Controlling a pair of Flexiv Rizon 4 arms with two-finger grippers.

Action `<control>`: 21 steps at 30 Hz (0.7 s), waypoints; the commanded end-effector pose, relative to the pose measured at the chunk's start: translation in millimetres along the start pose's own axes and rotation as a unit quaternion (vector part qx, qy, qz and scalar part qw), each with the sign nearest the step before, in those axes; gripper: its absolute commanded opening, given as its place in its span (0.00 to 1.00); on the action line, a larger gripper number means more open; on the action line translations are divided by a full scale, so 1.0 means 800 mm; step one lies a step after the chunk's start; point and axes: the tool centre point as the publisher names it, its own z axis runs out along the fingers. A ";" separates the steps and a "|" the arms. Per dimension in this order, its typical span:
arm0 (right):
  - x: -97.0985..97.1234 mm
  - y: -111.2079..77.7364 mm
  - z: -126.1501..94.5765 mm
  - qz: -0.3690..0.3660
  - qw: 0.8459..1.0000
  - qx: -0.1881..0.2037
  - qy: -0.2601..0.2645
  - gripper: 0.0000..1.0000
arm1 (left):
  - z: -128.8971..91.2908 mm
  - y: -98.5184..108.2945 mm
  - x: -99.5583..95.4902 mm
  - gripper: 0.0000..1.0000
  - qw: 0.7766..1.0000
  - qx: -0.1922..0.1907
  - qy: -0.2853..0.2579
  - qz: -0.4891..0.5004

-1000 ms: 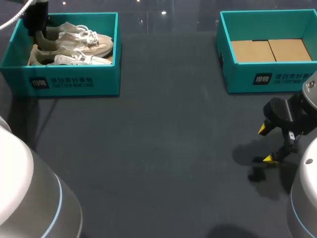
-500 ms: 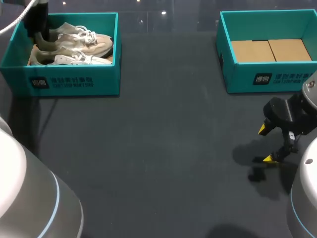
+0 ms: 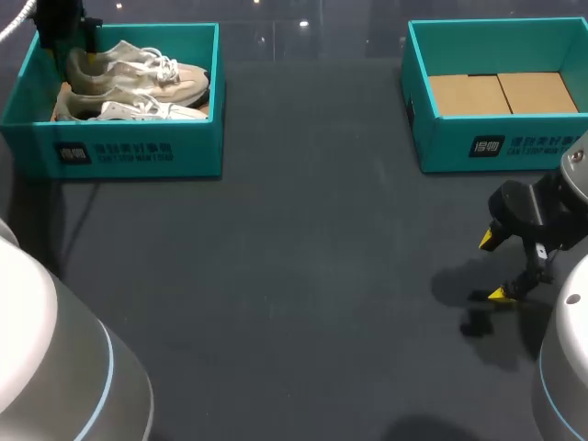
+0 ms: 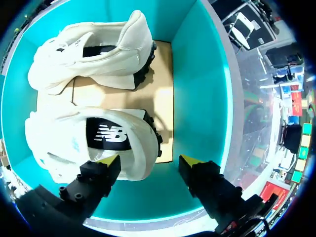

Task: Take the shoe out of the shoebox, open the shoe tongue, remove and reinsert the insole, then place the shoe into the shoebox

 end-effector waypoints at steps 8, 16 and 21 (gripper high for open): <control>0.002 0.000 0.000 0.000 1.000 0.001 -0.002 1.00 | -0.086 -0.064 0.003 1.00 0.998 -0.051 -0.038 0.008; 0.002 0.000 0.000 0.000 1.000 0.001 -0.002 1.00 | -0.112 -0.104 0.001 1.00 0.998 -0.047 -0.047 0.012; 0.002 0.000 0.000 0.000 1.000 0.001 -0.002 1.00 | -0.119 -0.142 0.002 1.00 0.998 -0.051 -0.045 0.008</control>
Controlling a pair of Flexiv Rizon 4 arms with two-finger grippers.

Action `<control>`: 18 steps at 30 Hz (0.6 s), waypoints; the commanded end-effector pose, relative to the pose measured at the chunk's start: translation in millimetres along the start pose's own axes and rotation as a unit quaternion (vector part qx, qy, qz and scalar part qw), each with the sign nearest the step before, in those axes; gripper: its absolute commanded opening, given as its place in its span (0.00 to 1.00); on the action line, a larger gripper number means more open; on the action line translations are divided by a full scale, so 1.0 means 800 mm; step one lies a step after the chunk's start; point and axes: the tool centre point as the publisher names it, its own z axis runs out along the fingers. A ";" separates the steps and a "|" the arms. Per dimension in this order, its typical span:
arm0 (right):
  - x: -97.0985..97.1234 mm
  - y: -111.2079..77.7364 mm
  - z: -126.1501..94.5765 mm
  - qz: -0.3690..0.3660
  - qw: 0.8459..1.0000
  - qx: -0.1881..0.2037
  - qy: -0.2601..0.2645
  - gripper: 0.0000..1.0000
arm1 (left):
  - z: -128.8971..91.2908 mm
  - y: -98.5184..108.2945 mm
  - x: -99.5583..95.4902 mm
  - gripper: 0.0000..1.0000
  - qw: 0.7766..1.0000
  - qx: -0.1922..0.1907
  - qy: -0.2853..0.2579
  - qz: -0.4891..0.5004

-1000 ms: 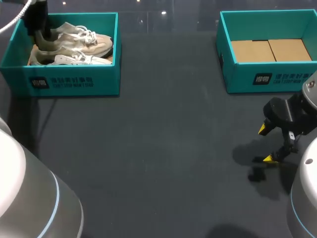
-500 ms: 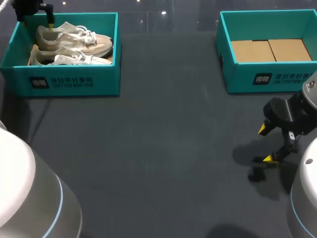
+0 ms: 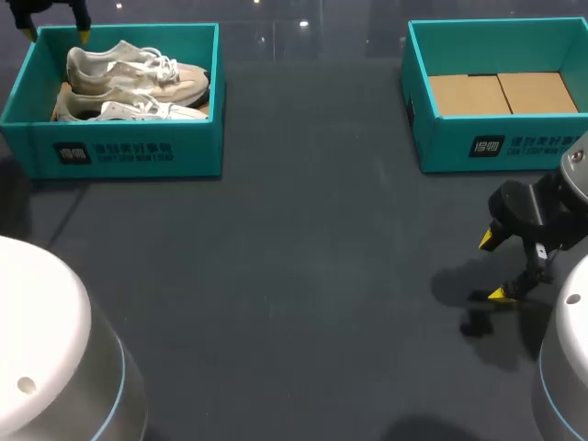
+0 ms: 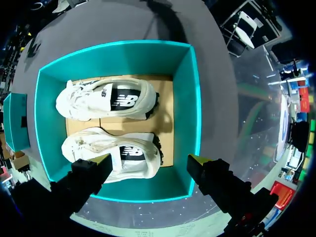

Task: Take the shoe out of the shoebox, open the shoe tongue, remove and reinsert the insole, then place the shoe into the shoebox

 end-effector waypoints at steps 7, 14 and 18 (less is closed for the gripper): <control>0.002 0.000 0.000 0.000 1.000 0.001 -0.002 1.00 | -0.011 -0.112 0.003 1.00 0.999 -0.036 0.000 0.009; 0.002 0.000 0.000 0.000 1.000 0.001 -0.002 1.00 | -0.011 -0.112 0.003 1.00 0.999 -0.036 0.000 0.009; 0.002 0.000 0.000 0.000 1.000 0.001 -0.002 1.00 | -0.011 -0.112 0.003 1.00 0.999 -0.036 0.000 0.009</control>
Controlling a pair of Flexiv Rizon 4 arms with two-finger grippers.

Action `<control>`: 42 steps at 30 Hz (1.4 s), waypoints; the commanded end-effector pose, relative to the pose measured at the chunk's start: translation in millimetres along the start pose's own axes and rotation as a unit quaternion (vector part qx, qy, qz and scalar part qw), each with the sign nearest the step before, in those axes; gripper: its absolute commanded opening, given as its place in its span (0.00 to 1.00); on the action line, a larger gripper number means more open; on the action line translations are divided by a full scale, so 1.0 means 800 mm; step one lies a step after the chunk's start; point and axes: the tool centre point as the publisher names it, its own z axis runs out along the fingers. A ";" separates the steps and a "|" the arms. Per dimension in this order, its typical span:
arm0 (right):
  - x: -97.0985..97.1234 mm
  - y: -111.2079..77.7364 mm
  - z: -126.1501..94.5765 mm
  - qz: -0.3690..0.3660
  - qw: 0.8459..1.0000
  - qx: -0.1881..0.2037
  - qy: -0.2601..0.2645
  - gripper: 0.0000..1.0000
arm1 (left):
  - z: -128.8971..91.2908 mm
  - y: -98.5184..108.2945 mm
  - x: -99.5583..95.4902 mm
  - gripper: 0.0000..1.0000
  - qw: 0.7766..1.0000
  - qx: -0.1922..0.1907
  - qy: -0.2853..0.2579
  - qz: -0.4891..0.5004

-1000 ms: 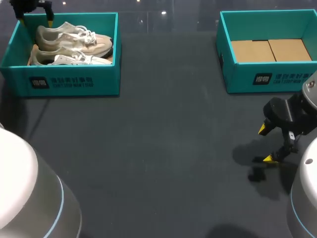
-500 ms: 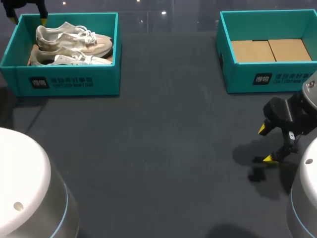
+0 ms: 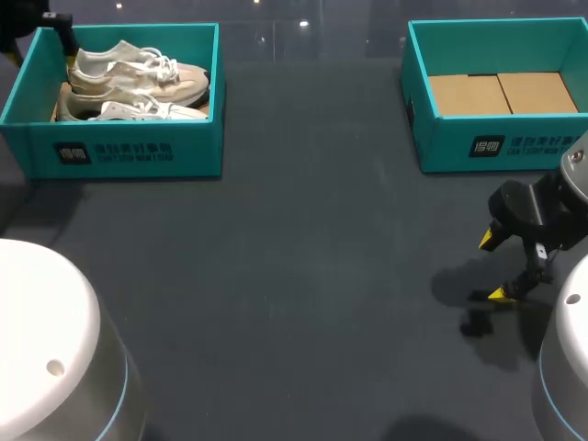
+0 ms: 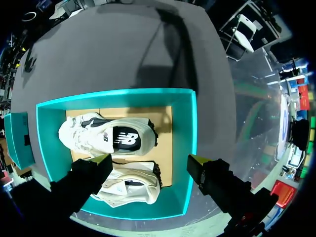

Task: Take the shoe out of the shoebox, open the shoe tongue, remove and reinsert the insole, then place the shoe into the shoebox

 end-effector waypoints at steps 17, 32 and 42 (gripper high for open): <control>0.002 0.000 0.000 0.000 1.000 0.001 -0.002 1.00 | 0.057 -0.017 0.012 1.00 0.999 -0.030 -0.008 -0.008; 0.002 0.000 0.000 0.000 1.000 0.001 -0.002 1.00 | 0.101 -0.001 0.005 0.95 1.000 -0.013 -0.006 -0.010; 0.002 0.000 0.000 0.000 1.000 0.001 -0.002 1.00 | 0.127 0.000 0.003 0.89 1.000 0.008 -0.005 -0.004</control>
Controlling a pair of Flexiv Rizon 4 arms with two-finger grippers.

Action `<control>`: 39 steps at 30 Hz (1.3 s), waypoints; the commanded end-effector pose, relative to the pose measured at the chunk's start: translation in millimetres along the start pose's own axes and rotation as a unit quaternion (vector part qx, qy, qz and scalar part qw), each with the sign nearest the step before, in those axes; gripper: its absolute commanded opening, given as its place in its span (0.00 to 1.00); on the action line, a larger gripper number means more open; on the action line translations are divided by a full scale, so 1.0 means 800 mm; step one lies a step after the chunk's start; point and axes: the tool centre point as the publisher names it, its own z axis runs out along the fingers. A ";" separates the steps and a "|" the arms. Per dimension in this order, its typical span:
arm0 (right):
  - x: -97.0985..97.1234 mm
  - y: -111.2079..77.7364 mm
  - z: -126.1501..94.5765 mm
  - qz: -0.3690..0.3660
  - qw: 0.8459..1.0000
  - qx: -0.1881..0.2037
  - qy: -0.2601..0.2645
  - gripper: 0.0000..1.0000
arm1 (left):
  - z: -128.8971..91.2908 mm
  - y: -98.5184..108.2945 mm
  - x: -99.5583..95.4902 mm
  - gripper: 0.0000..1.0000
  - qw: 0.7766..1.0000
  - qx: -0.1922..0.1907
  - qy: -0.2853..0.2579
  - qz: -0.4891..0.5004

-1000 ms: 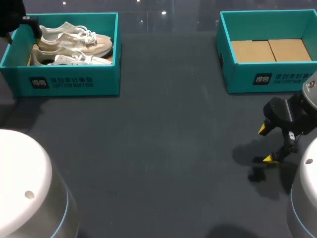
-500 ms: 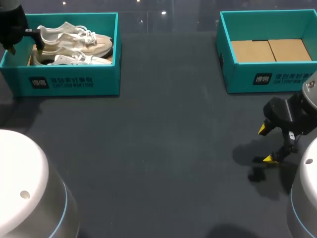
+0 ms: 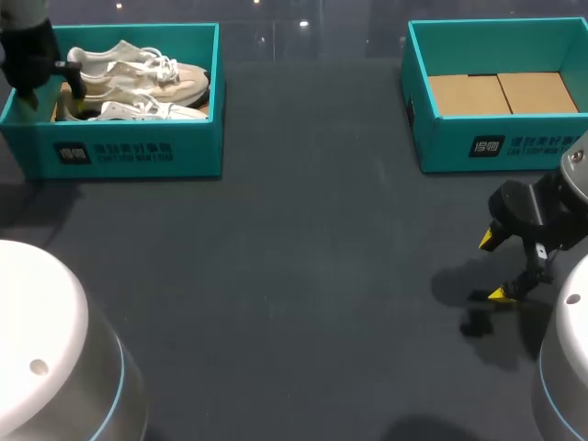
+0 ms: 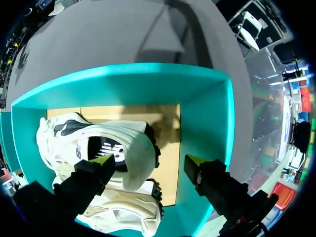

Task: Take the shoe out of the shoebox, open the shoe tongue, remove and reinsert the insole, then place the shoe into the shoebox

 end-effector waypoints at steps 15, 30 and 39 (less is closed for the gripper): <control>0.002 0.000 0.000 0.000 1.000 0.001 -0.002 1.00 | 0.045 -0.001 -0.012 0.75 1.000 0.021 0.017 -0.001; 0.002 0.000 0.000 0.000 1.000 0.001 -0.002 1.00 | 0.062 -0.005 -0.008 0.44 0.999 0.034 0.029 -0.009; 0.002 0.000 0.000 0.000 1.000 0.001 -0.002 1.00 | 0.061 -0.005 -0.001 0.00 0.999 0.039 0.030 -0.008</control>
